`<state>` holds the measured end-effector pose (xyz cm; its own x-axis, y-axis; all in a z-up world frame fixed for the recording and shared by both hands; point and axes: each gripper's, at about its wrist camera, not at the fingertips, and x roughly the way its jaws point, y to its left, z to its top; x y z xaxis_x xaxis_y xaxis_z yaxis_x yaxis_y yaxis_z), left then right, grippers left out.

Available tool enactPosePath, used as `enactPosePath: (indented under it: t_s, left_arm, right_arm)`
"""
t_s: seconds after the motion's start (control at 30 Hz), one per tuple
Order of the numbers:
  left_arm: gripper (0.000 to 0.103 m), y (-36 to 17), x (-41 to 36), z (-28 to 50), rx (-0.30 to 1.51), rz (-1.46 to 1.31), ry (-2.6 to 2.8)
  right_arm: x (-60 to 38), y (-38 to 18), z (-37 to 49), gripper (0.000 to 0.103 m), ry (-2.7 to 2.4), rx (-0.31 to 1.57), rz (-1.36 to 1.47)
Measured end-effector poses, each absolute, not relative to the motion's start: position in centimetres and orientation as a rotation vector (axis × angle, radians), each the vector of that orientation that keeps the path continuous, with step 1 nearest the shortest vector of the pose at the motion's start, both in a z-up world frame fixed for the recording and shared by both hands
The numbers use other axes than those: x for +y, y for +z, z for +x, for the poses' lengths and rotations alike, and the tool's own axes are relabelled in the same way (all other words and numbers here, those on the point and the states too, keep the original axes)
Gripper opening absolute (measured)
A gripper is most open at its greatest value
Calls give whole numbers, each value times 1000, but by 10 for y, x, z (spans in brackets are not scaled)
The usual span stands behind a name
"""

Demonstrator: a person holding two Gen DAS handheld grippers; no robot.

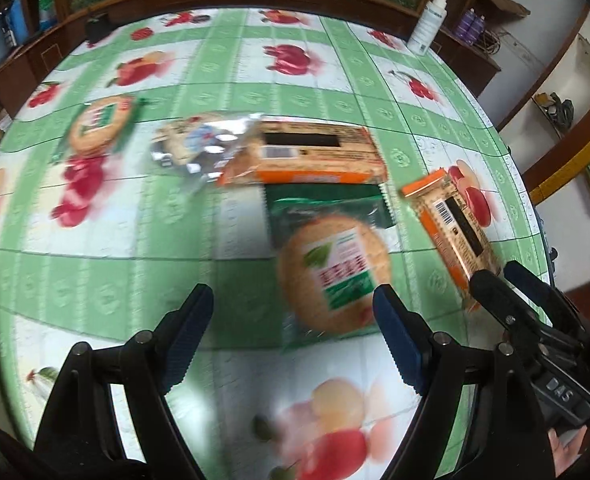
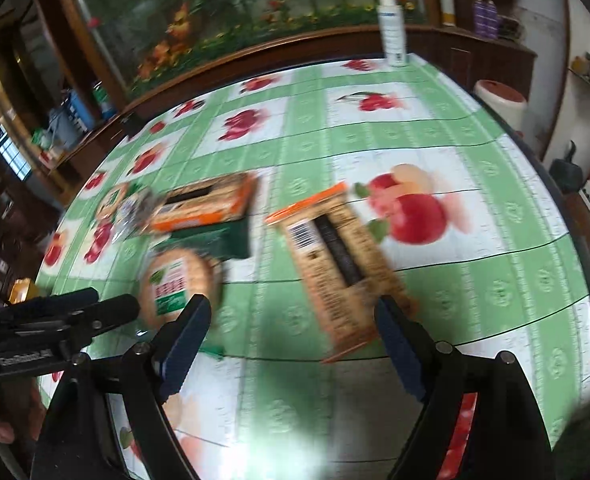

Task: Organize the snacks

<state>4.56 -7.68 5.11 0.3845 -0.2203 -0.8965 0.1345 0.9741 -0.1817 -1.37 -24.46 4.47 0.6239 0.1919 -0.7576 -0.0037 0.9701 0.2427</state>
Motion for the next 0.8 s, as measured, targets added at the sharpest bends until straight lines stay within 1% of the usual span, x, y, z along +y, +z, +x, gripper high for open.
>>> enactPosePath:
  t_s: [0.17,0.3,0.4,0.43,0.8]
  left_arm:
    - [82,38,-94,59,1192,-112,-240]
    - [83,33,-105,65,1200,-122,-250]
    - [84,27,-114,70,1206,-105,-236]
    - [87,26,-117,70,1200,-91,-230]
    - [90,23,-128,80,1182,-13,-201]
  right_arm:
    - [-265,46,-10,85,89,882,262]
    - [-274,45,-6,87,75,877,269]
    - [-280,43,-1,89,62,891,270]
    - [-281,42,0,89,60,894,268]
    - [-277,35,16,89,69,936,195]
